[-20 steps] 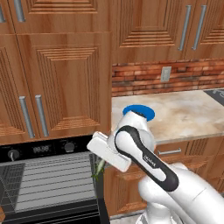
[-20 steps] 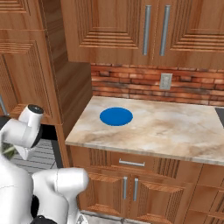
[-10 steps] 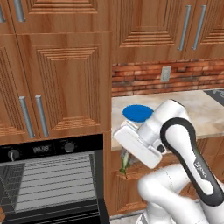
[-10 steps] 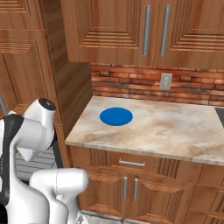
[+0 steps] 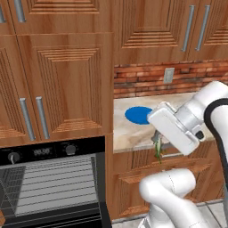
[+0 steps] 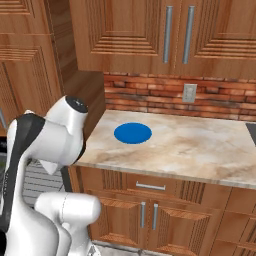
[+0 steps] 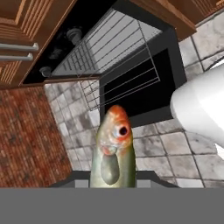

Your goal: Take the fish from the oven and place it on the plate on the counter.

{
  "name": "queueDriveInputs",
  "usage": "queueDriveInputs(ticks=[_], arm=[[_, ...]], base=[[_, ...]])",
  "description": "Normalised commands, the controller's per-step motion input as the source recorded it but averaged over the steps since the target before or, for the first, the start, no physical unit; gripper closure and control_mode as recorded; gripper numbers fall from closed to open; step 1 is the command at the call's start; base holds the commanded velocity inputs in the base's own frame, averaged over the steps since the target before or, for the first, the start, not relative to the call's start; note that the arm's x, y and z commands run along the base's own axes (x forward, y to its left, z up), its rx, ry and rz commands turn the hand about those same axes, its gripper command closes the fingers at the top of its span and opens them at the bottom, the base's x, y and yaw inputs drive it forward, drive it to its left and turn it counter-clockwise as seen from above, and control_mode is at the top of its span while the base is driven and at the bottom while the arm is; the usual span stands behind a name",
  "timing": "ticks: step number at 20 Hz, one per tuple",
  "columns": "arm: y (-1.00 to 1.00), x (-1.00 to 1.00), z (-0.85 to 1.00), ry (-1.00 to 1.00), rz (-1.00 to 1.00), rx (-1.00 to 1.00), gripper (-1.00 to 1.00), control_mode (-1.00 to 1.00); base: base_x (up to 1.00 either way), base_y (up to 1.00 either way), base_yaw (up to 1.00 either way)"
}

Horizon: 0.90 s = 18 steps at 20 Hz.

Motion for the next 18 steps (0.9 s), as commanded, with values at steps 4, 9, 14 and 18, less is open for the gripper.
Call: queueDriveInputs(ticks=[4, 9, 14, 18], arm=[[-0.9, 0.07, 0.44, -0.07, 0.0, 0.0, 1.0, -1.0], [-0.9, 0.22, 0.28, -0.08, 0.0, 0.0, 1.0, -1.0], [-0.63, 0.35, 0.09, -0.06, 0.0, -0.07, 1.0, -1.0], [-0.06, 0.93, 0.01, -0.01, 0.0, -0.25, 1.0, -1.0]], base=[[0.0, 0.0, 0.0], [0.0, 0.0, 0.0], [0.0, 0.0, 0.0], [0.0, 0.0, 0.0]])
